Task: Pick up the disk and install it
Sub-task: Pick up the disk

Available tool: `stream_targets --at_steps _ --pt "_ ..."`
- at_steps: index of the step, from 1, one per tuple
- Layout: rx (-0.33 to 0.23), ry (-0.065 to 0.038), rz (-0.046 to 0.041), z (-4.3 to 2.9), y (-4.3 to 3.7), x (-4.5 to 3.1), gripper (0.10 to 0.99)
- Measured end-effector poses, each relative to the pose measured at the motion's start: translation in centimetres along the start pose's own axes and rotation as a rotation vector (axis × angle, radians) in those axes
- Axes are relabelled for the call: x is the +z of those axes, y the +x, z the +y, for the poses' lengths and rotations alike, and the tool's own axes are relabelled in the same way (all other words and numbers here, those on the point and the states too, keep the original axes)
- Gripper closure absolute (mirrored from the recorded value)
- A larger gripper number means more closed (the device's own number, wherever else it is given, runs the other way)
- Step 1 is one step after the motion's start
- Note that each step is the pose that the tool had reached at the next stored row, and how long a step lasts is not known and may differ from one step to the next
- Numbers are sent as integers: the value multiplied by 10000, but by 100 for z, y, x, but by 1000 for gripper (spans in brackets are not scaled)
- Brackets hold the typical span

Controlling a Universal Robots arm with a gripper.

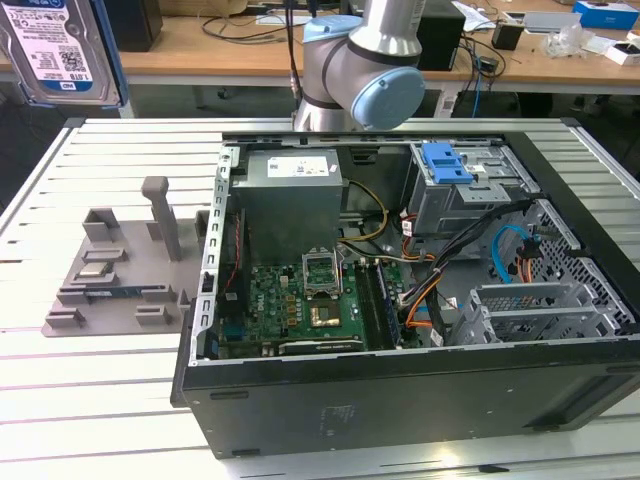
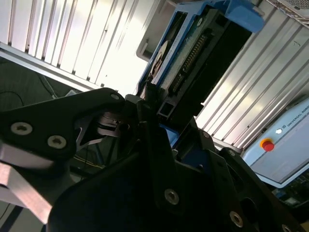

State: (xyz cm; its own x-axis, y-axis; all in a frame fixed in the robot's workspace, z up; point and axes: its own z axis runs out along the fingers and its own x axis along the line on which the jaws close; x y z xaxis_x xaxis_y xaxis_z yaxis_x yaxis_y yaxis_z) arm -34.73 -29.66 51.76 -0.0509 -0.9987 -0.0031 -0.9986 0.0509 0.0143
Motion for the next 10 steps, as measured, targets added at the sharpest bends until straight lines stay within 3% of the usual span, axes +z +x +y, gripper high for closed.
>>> stream_targets --at_steps 6,8,10 --pt "0 0 0 -276 -14 -4 714" --pt "0 -1 0 -332 -17 -5 714" --pt "-2 0 0 -453 -23 -6 714"
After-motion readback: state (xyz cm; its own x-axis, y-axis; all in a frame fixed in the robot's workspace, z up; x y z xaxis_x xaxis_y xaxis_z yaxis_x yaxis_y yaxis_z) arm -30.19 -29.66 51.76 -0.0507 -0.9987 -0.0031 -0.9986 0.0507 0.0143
